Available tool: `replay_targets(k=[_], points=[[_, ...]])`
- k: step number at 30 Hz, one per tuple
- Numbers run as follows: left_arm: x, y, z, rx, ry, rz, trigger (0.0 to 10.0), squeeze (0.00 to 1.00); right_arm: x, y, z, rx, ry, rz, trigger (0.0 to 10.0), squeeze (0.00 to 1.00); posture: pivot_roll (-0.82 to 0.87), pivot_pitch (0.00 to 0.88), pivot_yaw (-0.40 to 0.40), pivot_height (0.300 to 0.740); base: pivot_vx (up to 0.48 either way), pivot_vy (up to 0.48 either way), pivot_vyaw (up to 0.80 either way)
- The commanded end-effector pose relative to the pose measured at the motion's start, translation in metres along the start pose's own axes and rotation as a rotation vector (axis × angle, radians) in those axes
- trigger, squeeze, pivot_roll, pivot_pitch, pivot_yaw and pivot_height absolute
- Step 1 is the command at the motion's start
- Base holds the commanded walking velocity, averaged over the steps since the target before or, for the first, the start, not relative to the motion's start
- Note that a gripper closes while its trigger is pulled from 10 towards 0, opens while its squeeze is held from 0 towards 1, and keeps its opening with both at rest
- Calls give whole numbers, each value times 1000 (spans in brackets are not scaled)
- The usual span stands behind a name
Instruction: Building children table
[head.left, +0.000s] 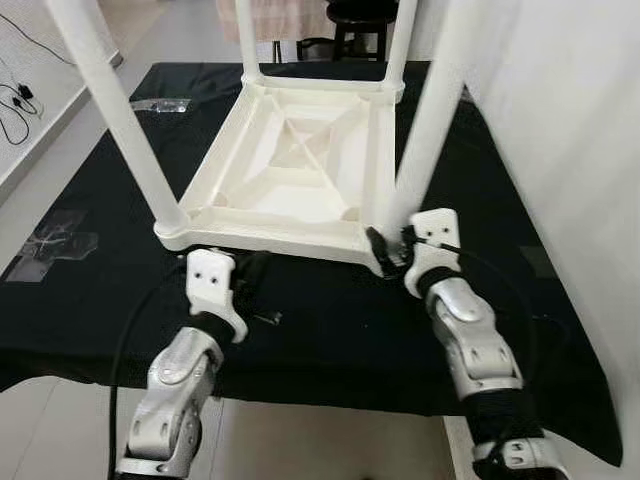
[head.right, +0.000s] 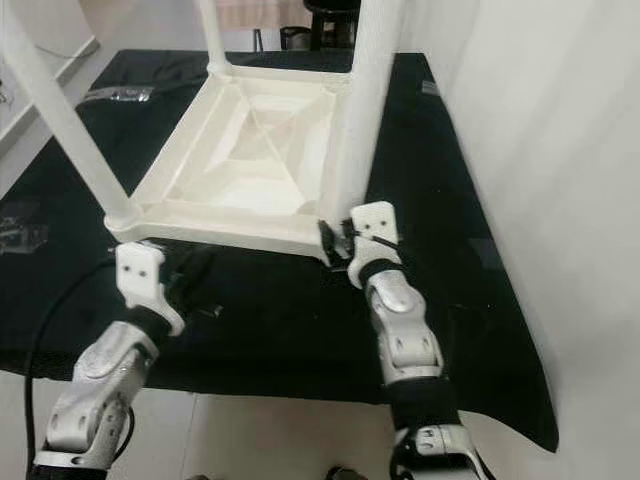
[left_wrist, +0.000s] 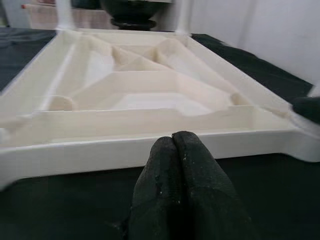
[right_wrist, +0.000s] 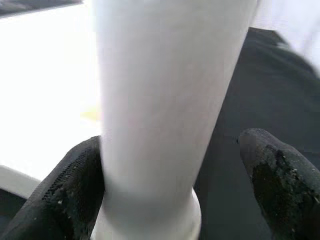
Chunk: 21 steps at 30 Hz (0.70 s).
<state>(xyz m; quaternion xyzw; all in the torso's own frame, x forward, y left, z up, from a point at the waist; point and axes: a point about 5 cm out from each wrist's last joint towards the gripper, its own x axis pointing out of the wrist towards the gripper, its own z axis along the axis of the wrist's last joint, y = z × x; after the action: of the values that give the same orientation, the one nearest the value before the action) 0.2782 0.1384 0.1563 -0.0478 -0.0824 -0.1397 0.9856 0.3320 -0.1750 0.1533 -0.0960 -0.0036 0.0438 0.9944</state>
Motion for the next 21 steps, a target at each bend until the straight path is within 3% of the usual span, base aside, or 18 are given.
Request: replay_targets(k=[1,3,8,15,16,18,19,20,21], points=[[0,8,2,22,-5,40,10000,0,-11,-14,-14,-11,68,-49,10000,1000,-5,141,-2,740,0,0,0],[2,13,8,44,-31,59,10000,0,-20,-16,-19,-13,85,-42,10000,1000,-10,143,-3,740,0,0,0],[4,22,12,6,-41,131,10000,0,-34,-12,-18,10,69,-14,10000,1000,-23,145,5,740,0,0,0],[2,18,2,-29,21,139,10000,0,-45,11,-4,71,-13,108,10000,1000,-29,144,6,740,0,0,0],[-1,18,-2,-28,41,147,10000,0,-49,25,1,58,-41,201,10000,867,-33,144,5,740,0,0,0],[-3,19,-3,-25,50,150,10000,0,-51,29,3,48,-50,233,10000,867,-36,143,6,740,0,0,0],[-5,20,-4,-6,60,150,10000,0,-52,32,4,45,-54,253,10000,635,-36,143,6,740,0,0,0],[-6,20,-4,7,65,150,10000,0,-53,33,4,44,-53,259,10000,635,-36,143,6,740,0,0,0],[-8,20,-5,31,71,139,10000,0,-53,34,5,49,-52,260,10000,502,-32,145,7,740,0,0,0]])
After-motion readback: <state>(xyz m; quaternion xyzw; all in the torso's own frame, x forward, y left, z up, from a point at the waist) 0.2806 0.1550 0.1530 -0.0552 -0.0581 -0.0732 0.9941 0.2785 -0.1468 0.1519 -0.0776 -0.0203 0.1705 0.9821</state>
